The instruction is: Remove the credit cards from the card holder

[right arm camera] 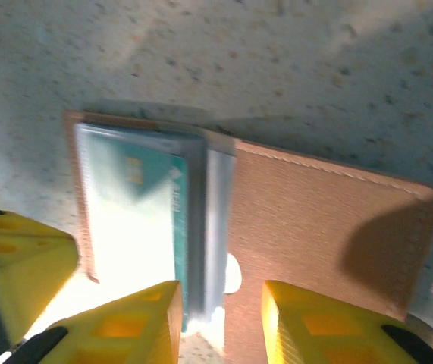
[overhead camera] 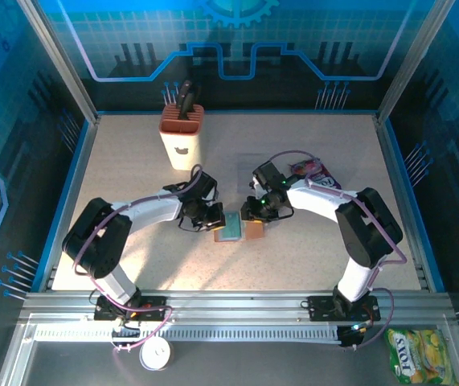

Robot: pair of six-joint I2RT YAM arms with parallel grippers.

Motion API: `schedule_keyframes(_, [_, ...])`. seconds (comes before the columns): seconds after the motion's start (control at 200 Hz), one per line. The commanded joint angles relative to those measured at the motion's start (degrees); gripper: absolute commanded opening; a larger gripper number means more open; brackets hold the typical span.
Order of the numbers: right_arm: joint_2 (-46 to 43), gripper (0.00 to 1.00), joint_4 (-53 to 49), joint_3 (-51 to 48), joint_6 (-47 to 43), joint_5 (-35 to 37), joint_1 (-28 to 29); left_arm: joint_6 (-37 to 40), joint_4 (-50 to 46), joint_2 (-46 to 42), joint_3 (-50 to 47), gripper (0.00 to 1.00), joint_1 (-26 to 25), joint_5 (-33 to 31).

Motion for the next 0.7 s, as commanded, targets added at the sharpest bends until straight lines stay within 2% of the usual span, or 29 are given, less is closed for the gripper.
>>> schedule_keyframes(0.0, [-1.0,0.35,5.4,-1.4,2.6,-5.6,0.5,1.0,-0.7,-0.3,1.1,0.06,0.0,-0.1])
schedule_keyframes(0.235, [0.2,0.34,11.8,-4.0,4.3,-10.7,0.7,1.7,-0.4,1.7,1.0,0.04,0.1,-0.5])
schedule_keyframes(0.695, [3.0,0.32,14.8,-5.3,5.1,-12.9,0.8,1.7,-0.9,3.1,-0.4,0.04,0.3,-1.1])
